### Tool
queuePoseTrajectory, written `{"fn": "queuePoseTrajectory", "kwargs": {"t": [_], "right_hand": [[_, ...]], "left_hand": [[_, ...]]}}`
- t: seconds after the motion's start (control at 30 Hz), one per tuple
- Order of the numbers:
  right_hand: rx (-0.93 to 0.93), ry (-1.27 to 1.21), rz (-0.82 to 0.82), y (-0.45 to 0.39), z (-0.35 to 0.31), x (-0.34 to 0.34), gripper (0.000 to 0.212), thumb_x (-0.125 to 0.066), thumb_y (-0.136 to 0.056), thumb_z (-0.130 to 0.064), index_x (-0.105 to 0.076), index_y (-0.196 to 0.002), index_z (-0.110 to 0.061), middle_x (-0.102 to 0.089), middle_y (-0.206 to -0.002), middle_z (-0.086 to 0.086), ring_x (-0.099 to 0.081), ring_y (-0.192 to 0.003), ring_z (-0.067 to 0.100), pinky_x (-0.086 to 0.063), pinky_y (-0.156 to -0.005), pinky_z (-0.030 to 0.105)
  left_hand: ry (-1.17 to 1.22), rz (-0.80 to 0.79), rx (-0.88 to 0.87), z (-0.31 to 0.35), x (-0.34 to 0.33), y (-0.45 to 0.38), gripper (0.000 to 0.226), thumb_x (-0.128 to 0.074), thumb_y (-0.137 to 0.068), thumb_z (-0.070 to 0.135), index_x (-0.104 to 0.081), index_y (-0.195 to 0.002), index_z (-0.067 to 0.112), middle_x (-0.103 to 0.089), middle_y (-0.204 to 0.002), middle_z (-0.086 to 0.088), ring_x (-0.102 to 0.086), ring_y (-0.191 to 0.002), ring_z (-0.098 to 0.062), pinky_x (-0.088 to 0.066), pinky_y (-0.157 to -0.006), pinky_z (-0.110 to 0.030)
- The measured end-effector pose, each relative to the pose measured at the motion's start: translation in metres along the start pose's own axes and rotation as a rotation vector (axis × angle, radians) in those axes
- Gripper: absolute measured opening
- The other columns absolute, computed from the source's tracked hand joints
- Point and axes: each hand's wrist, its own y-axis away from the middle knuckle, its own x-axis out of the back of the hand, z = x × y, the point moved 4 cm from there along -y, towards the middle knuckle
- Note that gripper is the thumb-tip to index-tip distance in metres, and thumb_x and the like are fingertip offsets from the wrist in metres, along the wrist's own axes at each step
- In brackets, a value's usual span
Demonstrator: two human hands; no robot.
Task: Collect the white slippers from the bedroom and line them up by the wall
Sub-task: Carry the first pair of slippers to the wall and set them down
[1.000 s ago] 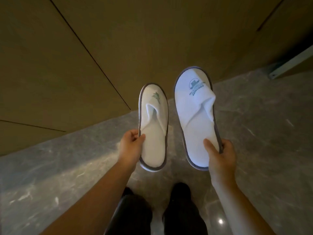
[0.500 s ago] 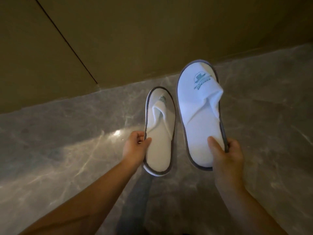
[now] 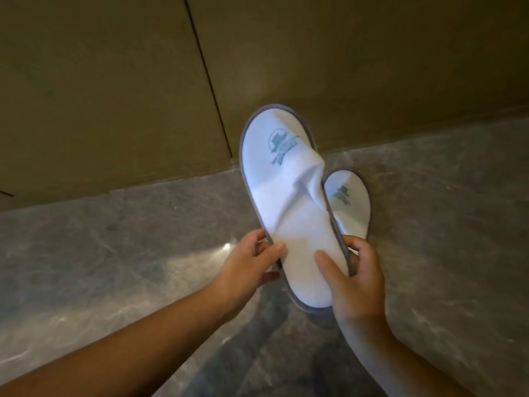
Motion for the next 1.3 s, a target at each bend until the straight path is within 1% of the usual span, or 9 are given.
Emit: {"fn": "queuePoseTrajectory", "kwargs": {"t": [0.07,0.17,0.23,0.47,0.6,0.83,0.93,1.13,1.3], "right_hand": [[0.021,0.014,-0.08,0.007,-0.003,-0.031,0.034,-0.068,-0.074,-0.023,-0.043,-0.095,-0.032,-0.056,-0.102,-0.005,-0.057,-0.087,0.015,-0.053,-0.076,0.028],[0.081,0.063,-0.2,0.018,-0.001,-0.07,0.041,-0.069,-0.073,-0.022,-0.041,-0.102,-0.028,-0.052,-0.094,-0.019,-0.057,-0.076,0.005,-0.048,-0.059,0.005],[0.032,0.082,-0.288,0.022,0.01,-0.089,0.04,-0.068,-0.074,-0.022,-0.041,-0.103,-0.028,-0.054,-0.096,-0.016,-0.059,-0.083,0.01,-0.051,-0.069,0.012],[0.082,0.344,-0.388,0.015,0.056,-0.117,0.044,-0.065,-0.076,-0.01,-0.05,-0.118,-0.011,-0.056,-0.122,0.009,-0.051,-0.11,0.019,-0.043,-0.093,0.031],[0.228,0.666,-0.414,0.004,0.071,-0.123,0.055,-0.066,-0.076,-0.018,-0.045,-0.125,-0.009,-0.051,-0.13,0.015,-0.044,-0.122,0.028,-0.037,-0.098,0.035],[0.232,1.159,-0.54,0.005,0.099,-0.12,0.071,-0.059,-0.079,-0.04,-0.022,-0.137,-0.021,-0.019,-0.151,0.01,-0.018,-0.138,0.028,-0.024,-0.112,0.041],[0.239,1.134,-0.537,0.006,0.1,-0.118,0.069,-0.058,-0.08,-0.038,-0.023,-0.137,-0.022,-0.018,-0.152,0.009,-0.017,-0.139,0.026,-0.023,-0.112,0.04],[0.198,1.059,-0.523,0.005,0.096,-0.113,0.064,-0.058,-0.081,-0.032,-0.027,-0.136,-0.019,-0.019,-0.152,0.01,-0.018,-0.139,0.027,-0.025,-0.111,0.04],[0.199,1.05,-0.153,-0.002,0.086,-0.068,0.069,-0.069,-0.072,-0.029,-0.037,-0.131,-0.013,-0.034,-0.144,0.022,-0.029,-0.133,0.036,-0.028,-0.106,0.051]], "left_hand": [[0.088,0.074,-0.011,-0.003,0.028,0.003,0.028,-0.059,-0.078,0.02,-0.052,-0.105,0.018,-0.065,-0.088,0.004,-0.065,-0.084,-0.013,-0.057,-0.065,-0.029],[0.156,0.201,-0.038,-0.015,0.066,0.007,0.02,-0.057,-0.079,0.009,-0.053,-0.094,0.022,-0.065,-0.079,0.005,-0.066,-0.075,-0.012,-0.056,-0.057,-0.025],[0.175,0.259,-0.051,-0.026,0.087,0.009,0.022,-0.055,-0.081,0.004,-0.054,-0.092,0.023,-0.067,-0.082,0.002,-0.068,-0.071,-0.01,-0.055,-0.055,-0.024],[0.065,0.475,0.053,-0.079,0.139,0.004,0.033,-0.055,-0.082,0.006,-0.046,-0.114,0.008,-0.061,-0.105,-0.018,-0.059,-0.096,-0.033,-0.05,-0.085,-0.048],[-0.195,0.52,0.102,-0.094,0.152,-0.003,0.052,-0.059,-0.08,0.014,-0.035,-0.126,0.011,-0.057,-0.102,-0.008,-0.057,-0.095,-0.026,-0.05,-0.083,-0.04],[-0.863,0.428,0.069,-0.105,0.14,0.0,0.113,-0.078,-0.056,0.042,-0.004,-0.139,0.023,-0.016,-0.148,-0.01,-0.023,-0.131,-0.032,-0.026,-0.107,-0.047],[-1.09,0.278,0.082,-0.12,0.127,-0.005,0.121,-0.074,-0.054,0.054,0.012,-0.136,0.031,0.008,-0.152,-0.005,-0.008,-0.137,-0.033,-0.021,-0.111,-0.051],[-1.214,0.318,0.028,-0.129,0.117,-0.002,0.109,-0.063,-0.061,0.063,0.017,-0.13,0.038,0.021,-0.142,0.008,-0.008,-0.135,-0.032,-0.023,-0.11,-0.05],[-1.242,0.306,0.05,-0.127,0.117,-0.001,0.108,-0.057,-0.062,0.068,0.016,-0.134,0.034,0.015,-0.15,-0.004,-0.007,-0.137,-0.033,-0.021,-0.111,-0.05]]}}
